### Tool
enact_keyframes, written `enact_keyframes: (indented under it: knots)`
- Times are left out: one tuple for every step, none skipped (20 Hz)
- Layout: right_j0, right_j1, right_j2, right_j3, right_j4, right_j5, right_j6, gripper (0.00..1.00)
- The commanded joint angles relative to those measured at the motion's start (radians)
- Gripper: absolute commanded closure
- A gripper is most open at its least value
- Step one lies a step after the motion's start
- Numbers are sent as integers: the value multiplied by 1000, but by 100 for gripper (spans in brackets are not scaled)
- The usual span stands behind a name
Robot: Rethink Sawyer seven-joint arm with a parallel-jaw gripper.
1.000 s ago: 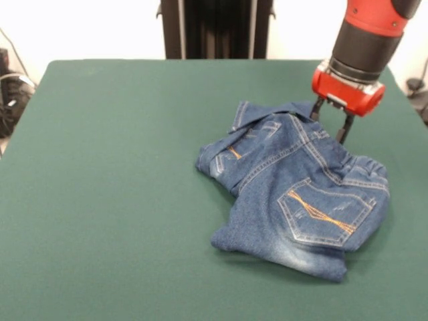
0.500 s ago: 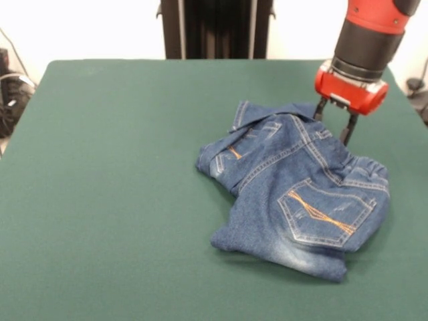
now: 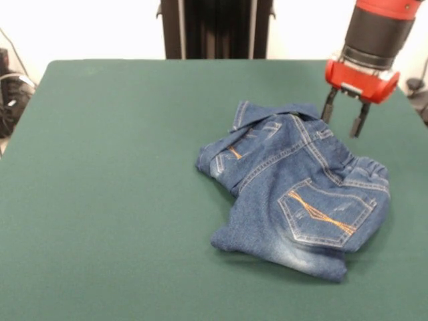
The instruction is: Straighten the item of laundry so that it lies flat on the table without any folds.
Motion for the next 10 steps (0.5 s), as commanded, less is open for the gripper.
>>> enact_keyframes:
  knots:
    - [39,-17,22,30,-26,193,236,0]
    - [38,-28,19,31,-29,211,236,0]
    - [39,-34,13,28,-31,227,238,0]
    - [39,-40,7,25,-33,243,239,0]
    - [38,-42,2,19,-36,253,238,0]
    - [36,-44,-3,14,-38,264,237,0]
    - [35,-46,-9,8,-41,274,236,0]
    - [34,-48,-11,8,-41,275,236,0]
    - [38,-44,-11,6,-40,272,239,0]
    - [36,-40,-11,7,-40,259,235,0]
